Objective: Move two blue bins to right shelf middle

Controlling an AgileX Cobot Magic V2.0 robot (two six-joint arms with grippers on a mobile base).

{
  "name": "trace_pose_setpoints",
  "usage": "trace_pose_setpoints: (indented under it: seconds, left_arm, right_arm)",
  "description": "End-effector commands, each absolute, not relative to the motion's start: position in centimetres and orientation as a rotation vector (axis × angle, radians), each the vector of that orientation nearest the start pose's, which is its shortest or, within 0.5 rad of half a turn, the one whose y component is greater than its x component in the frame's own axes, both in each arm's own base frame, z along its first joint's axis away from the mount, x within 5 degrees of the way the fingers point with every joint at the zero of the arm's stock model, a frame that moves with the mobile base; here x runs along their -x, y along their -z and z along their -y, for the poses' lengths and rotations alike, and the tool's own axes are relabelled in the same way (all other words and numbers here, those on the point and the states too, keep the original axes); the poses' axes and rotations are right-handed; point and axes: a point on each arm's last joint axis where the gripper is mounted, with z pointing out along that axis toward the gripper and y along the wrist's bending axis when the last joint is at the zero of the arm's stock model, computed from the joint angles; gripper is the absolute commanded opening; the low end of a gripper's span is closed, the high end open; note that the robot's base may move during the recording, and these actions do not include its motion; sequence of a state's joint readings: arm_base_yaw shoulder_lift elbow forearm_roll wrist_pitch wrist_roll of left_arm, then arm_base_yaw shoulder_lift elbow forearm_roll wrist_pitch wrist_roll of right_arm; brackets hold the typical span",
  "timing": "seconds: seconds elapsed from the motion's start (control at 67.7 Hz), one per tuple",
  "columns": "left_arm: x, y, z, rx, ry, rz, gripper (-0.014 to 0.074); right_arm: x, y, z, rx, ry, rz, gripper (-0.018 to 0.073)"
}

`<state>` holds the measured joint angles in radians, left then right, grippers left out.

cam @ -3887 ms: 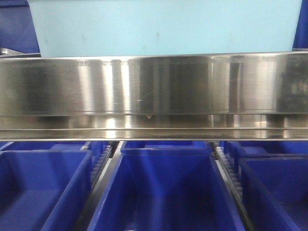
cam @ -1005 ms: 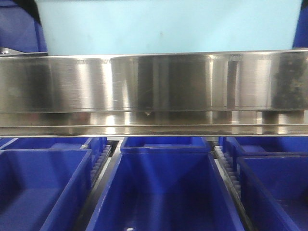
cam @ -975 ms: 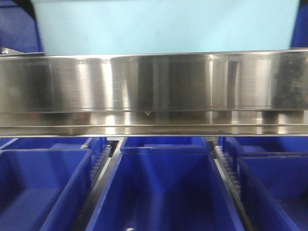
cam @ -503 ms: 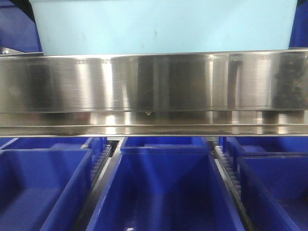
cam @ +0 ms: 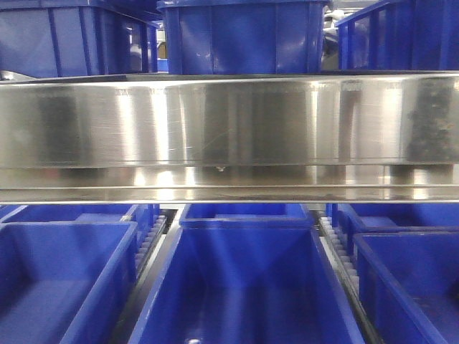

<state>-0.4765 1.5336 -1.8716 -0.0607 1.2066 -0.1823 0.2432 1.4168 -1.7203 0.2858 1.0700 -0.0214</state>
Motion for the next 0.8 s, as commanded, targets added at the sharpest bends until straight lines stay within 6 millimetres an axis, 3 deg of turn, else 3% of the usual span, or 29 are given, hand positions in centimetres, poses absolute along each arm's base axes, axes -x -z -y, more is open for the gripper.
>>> trace_pose_setpoints:
  seconds: [0.0, 0.783]
  left_arm:
    - [-26.3, -49.5, 14.5, -0.360, 0.487, -2.210, -0.0111]
    - [-26.9, -50.5, 14.6, -0.332, 0.501, -2.085, -0.0111]
  right_arm:
    - [-26.6, -49.2, -9.2, 0.274, -0.519, -2.115, -0.0154]
    - [-26.7, -49.4, -9.2, 0.269, -0.520, -2.097, -0.0154]
